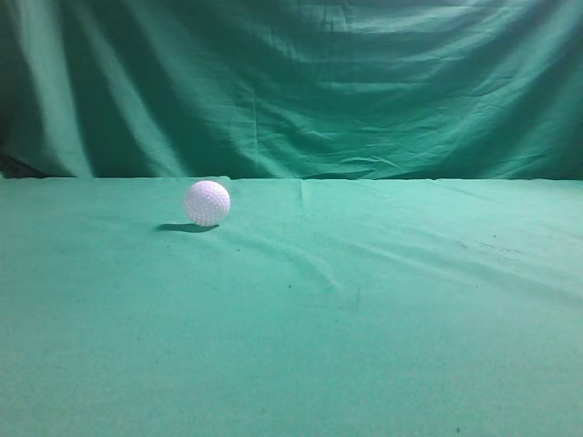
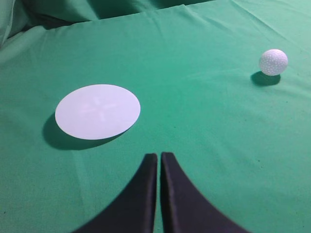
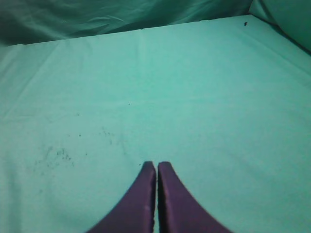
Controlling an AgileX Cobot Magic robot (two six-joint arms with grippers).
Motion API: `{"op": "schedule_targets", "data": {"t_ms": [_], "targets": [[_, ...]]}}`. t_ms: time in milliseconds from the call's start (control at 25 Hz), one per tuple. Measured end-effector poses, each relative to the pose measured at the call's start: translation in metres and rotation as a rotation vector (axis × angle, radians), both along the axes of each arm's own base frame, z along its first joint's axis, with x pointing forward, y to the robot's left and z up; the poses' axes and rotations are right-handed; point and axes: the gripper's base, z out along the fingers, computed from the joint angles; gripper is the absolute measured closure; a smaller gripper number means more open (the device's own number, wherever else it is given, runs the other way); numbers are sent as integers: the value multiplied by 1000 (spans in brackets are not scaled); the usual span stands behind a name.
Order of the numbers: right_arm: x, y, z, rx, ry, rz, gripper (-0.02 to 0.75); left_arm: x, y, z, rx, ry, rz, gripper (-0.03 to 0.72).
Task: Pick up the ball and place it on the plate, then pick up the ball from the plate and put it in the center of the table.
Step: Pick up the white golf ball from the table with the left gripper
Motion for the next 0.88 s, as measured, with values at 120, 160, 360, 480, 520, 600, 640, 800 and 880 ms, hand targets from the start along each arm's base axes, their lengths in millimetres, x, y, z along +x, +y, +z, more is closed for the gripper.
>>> {"op": "schedule_targets", "data": {"t_ms": [120, 160, 360, 480, 520, 600, 640, 800, 880], "targets": [[0, 0, 0, 0, 0, 0, 738, 0, 0, 0, 0, 0, 0, 688], [0, 0, 0, 0, 0, 0, 738, 0, 0, 0, 0, 0, 0, 688], [0, 0, 0, 0, 0, 0, 738, 0, 0, 0, 0, 0, 0, 688], [0, 0, 0, 0, 0, 0, 738, 0, 0, 0, 0, 0, 0, 688], [0, 0, 0, 0, 0, 0, 738, 0, 0, 0, 0, 0, 0, 688], [0, 0, 0, 0, 0, 0, 738, 0, 0, 0, 0, 0, 0, 688], [0, 0, 0, 0, 0, 0, 738, 0, 0, 0, 0, 0, 0, 688], [0, 0, 0, 0, 0, 0, 738, 0, 0, 0, 0, 0, 0, 688], [0, 0, 0, 0, 0, 0, 738, 0, 0, 1, 9, -8, 1, 688]]}}
